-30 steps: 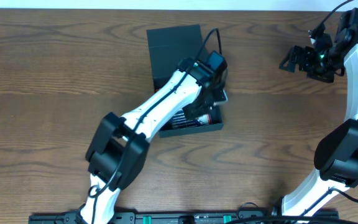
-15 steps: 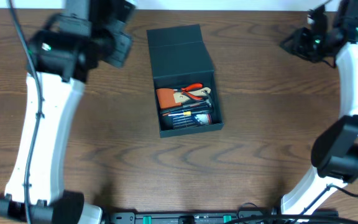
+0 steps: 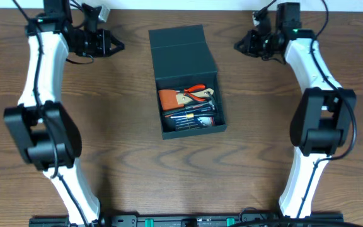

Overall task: Pack container
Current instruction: 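Withdraw the left gripper and raise both arms toward the box lid, then push the box lid forward with both grippers to start closing it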

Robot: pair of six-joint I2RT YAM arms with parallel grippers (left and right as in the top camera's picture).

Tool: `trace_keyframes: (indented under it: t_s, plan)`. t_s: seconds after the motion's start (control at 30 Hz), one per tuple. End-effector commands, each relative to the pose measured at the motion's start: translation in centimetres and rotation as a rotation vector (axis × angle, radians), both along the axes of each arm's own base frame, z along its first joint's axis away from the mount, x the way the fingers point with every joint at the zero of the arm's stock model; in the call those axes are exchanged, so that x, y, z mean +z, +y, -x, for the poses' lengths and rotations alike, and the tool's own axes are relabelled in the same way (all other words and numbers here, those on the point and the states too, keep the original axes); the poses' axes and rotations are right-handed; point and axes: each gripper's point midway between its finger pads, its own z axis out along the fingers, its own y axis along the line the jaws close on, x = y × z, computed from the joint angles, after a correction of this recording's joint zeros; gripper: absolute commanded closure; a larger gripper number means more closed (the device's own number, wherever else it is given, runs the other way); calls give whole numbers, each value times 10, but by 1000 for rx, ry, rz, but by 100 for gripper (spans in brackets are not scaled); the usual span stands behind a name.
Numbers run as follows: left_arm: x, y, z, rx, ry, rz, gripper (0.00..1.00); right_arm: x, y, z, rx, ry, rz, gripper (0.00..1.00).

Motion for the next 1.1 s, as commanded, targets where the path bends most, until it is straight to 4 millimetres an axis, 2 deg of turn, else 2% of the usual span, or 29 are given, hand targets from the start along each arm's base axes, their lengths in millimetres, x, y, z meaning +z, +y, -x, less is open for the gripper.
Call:
trace_keyframes:
  t_s: [0.0, 0.1, 0.33, 0.47, 0.6, 0.83, 0.97, 1.07]
  plan:
    - [-20, -12, -2, -1, 82, 107, 94, -23, 9, 2, 5, 56, -48, 99]
    - [-46, -12, -4, 2, 131, 112, 94, -43, 17, 2, 23, 87, -94, 99]
    - [-99, -14, -2, 17, 252, 128, 94, -75, 39, 7, 73, 131, -171, 99]
    - [-119, -20, 1, 9, 289, 130, 94, -88, 47, 11, 88, 152, -170, 99]
    - [-136, -33, 3, -16, 310, 127, 94, -89, 56, 13, 106, 148, -165, 99]
    - [-164, -71, 9, -64, 352, 123, 94, -89, 68, 13, 132, 131, -157, 99]
    - [-178, -79, 7, -46, 374, 130, 94, -88, 72, 14, 148, 117, -153, 99]
    - [-178, -82, -4, -23, 352, 153, 94, -87, 76, 14, 174, 96, -148, 99]
